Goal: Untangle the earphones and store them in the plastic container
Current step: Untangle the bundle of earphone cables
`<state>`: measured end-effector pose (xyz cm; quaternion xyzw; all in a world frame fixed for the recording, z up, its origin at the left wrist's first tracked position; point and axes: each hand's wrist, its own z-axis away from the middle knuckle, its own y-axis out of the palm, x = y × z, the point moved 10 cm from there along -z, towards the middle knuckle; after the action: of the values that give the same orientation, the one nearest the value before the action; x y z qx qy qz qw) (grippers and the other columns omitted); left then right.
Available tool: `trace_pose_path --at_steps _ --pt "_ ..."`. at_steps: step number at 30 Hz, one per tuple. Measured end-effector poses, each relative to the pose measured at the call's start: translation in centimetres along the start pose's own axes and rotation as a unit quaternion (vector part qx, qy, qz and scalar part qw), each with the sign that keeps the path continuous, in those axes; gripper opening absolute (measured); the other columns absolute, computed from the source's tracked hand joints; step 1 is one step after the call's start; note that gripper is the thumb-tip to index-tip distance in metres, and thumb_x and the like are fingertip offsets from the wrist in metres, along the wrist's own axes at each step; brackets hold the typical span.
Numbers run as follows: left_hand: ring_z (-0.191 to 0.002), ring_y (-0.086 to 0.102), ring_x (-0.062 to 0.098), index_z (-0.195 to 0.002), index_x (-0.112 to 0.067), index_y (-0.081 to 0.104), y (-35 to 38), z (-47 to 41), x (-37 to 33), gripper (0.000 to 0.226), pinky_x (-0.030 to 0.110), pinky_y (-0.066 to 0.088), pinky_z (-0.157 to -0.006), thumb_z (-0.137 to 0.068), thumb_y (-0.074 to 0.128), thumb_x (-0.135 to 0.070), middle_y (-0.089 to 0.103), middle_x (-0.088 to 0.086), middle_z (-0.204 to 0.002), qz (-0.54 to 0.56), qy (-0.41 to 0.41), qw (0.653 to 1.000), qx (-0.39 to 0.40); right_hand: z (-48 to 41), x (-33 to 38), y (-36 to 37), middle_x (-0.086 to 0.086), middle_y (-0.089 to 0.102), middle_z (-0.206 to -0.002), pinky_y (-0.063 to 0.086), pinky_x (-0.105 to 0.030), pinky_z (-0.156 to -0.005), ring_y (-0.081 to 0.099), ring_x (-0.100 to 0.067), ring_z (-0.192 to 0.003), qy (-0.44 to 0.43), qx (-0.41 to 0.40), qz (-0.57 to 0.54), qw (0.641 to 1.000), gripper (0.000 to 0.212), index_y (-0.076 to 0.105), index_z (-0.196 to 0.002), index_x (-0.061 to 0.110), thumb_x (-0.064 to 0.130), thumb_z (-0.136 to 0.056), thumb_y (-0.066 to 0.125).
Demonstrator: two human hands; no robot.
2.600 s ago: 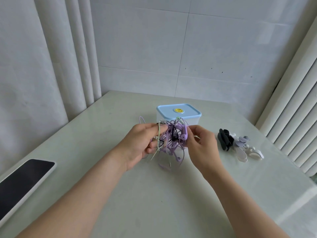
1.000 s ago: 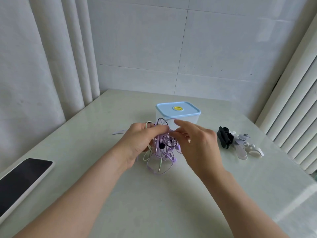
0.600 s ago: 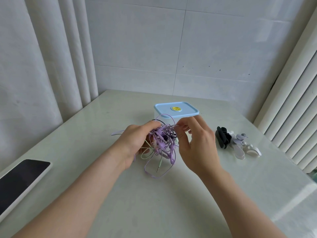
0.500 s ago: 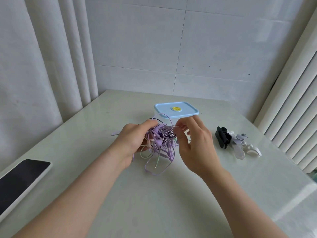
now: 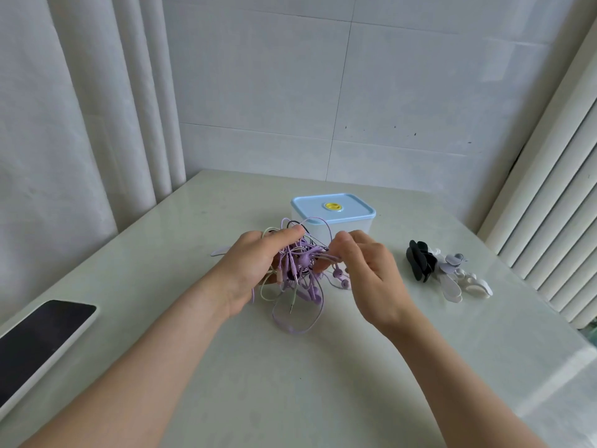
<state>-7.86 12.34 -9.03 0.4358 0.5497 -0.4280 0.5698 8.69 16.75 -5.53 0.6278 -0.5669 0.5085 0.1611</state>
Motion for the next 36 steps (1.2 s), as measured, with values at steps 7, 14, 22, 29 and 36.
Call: trace_pose_path --at_steps 7,14,22,29,36 --pt "-0.088 0.065 0.031 -0.110 0.000 0.077 -0.3 -0.3 0.0 0.061 0.041 0.046 -0.081 -0.090 0.067 -0.057 0.075 0.029 -0.107 0.015 0.007 1.000 0.012 0.1 0.6 -0.8 0.013 0.077 -0.081 0.061 -0.044 -0.076 0.075 -0.013 -0.081 -0.025 -0.041 0.047 0.998 0.013 0.078 -0.084 0.026 0.012 -0.083 0.079" --pt "-0.085 0.056 0.037 -0.110 0.008 0.066 -0.7 -0.6 -0.6 0.104 0.046 0.046 -0.086 -0.072 0.068 -0.089 0.065 0.017 -0.103 -0.019 0.039 0.999 0.004 -0.2 -0.9 -1.6 0.002 0.076 -0.079 0.059 -0.034 -0.061 0.075 -0.019 -0.061 0.044 -0.078 0.005 0.996 0.017 0.073 -0.098 0.020 0.012 -0.088 0.084" --pt "-0.067 0.055 0.026 -0.100 -0.008 0.074 -1.6 -1.2 -0.3 0.039 0.032 0.045 -0.060 -0.111 0.041 -0.027 0.066 0.015 -0.084 0.045 0.042 0.997 -0.047 0.1 -2.0 -3.2 -0.012 0.074 -0.098 0.060 -0.038 -0.067 0.076 -0.020 -0.068 0.102 -0.138 -0.149 0.974 0.025 0.071 -0.110 0.015 -0.005 -0.094 0.069" --pt "-0.061 0.068 0.025 -0.100 -0.008 0.074 -3.8 -1.2 1.0 0.049 0.031 0.053 -0.058 -0.115 0.034 -0.031 0.078 0.013 -0.088 0.085 -0.004 0.987 -0.140 0.2 -4.0 -4.6 0.000 0.059 -0.077 0.044 -0.031 -0.070 0.054 -0.014 -0.060 0.139 -0.207 -0.278 0.927 0.032 0.074 -0.105 0.015 -0.010 -0.095 0.057" --pt "-0.056 0.072 0.024 -0.100 0.002 0.075 -8.0 -0.6 2.0 0.052 0.034 0.059 -0.055 -0.112 0.043 -0.037 0.079 0.017 -0.086 0.084 -0.013 0.959 -0.269 -0.2 -1.8 -5.3 0.003 0.063 -0.102 0.032 -0.020 -0.077 0.055 -0.015 -0.083 0.052 -0.173 0.199 0.963 0.036 0.079 -0.107 0.030 0.001 -0.087 0.070"
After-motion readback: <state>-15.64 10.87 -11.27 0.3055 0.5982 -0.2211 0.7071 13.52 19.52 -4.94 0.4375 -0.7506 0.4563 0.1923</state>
